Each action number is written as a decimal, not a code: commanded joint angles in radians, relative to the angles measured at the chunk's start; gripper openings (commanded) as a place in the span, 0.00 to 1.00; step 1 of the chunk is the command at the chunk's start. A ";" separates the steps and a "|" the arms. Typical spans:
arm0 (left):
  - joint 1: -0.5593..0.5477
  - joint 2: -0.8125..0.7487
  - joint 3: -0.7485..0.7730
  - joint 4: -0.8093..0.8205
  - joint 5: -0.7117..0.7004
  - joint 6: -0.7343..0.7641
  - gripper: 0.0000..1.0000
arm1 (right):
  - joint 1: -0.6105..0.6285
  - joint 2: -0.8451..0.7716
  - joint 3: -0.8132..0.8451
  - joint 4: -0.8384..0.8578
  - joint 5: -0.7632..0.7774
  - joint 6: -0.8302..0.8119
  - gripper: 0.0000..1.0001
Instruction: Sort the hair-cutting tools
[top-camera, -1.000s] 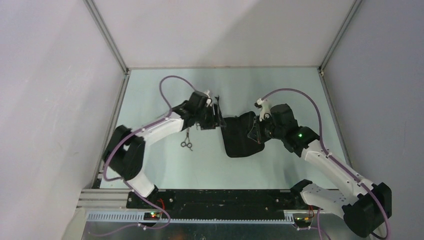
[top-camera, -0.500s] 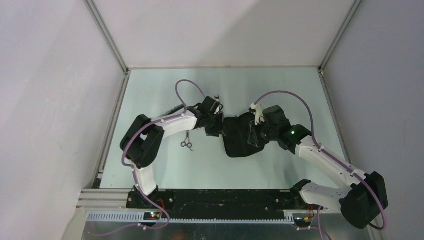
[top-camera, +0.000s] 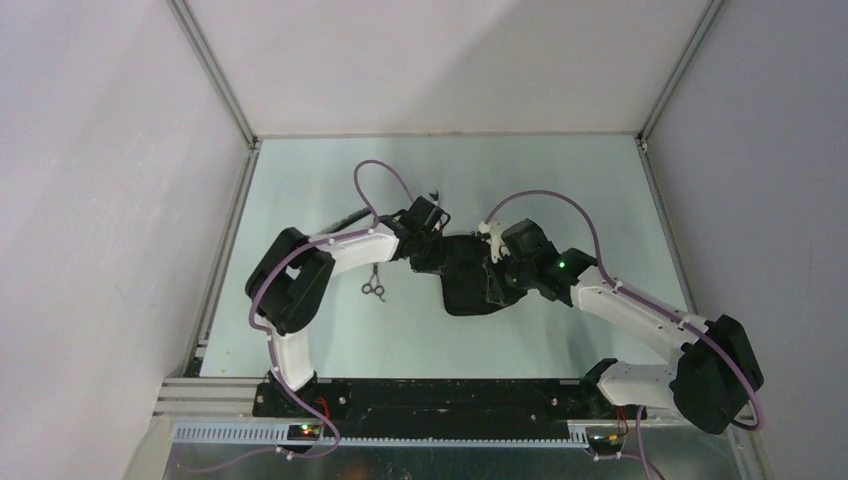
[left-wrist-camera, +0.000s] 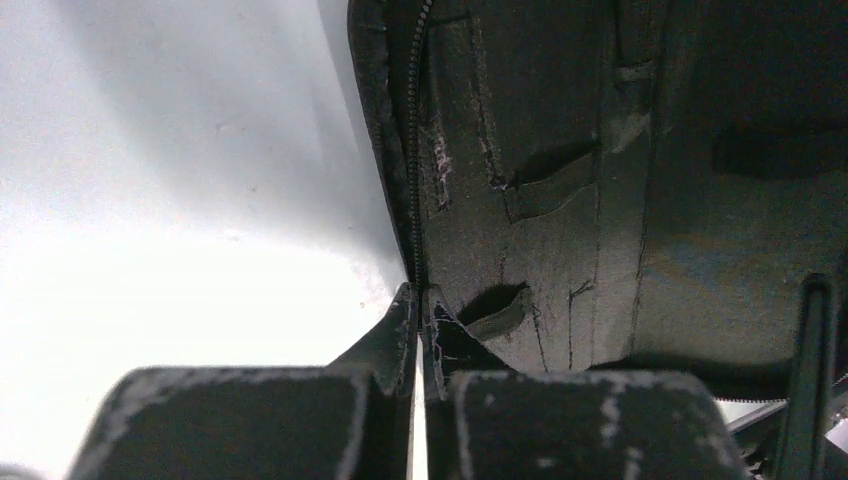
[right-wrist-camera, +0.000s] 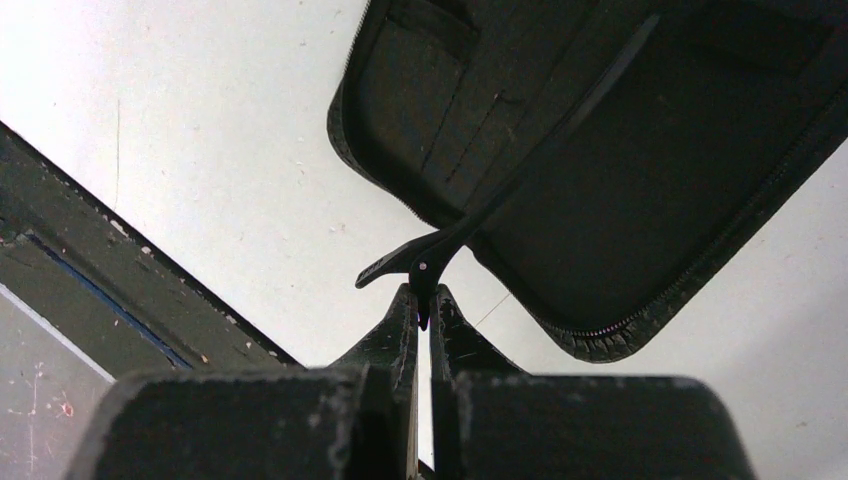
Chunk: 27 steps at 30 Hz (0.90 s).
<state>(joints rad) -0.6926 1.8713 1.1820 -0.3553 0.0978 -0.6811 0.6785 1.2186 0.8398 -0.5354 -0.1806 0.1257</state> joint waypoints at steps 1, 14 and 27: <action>-0.007 -0.098 0.013 -0.056 -0.087 0.027 0.00 | 0.026 0.014 0.010 0.004 0.015 -0.005 0.00; -0.007 -0.249 0.008 -0.230 -0.209 0.107 0.00 | 0.035 0.065 -0.111 0.113 -0.108 0.056 0.00; -0.006 -0.256 0.034 -0.263 -0.189 0.169 0.00 | 0.008 0.185 -0.117 0.284 -0.163 0.017 0.00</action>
<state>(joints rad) -0.6945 1.6543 1.1820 -0.6006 -0.0834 -0.5568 0.7059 1.3830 0.7177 -0.3408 -0.3168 0.1596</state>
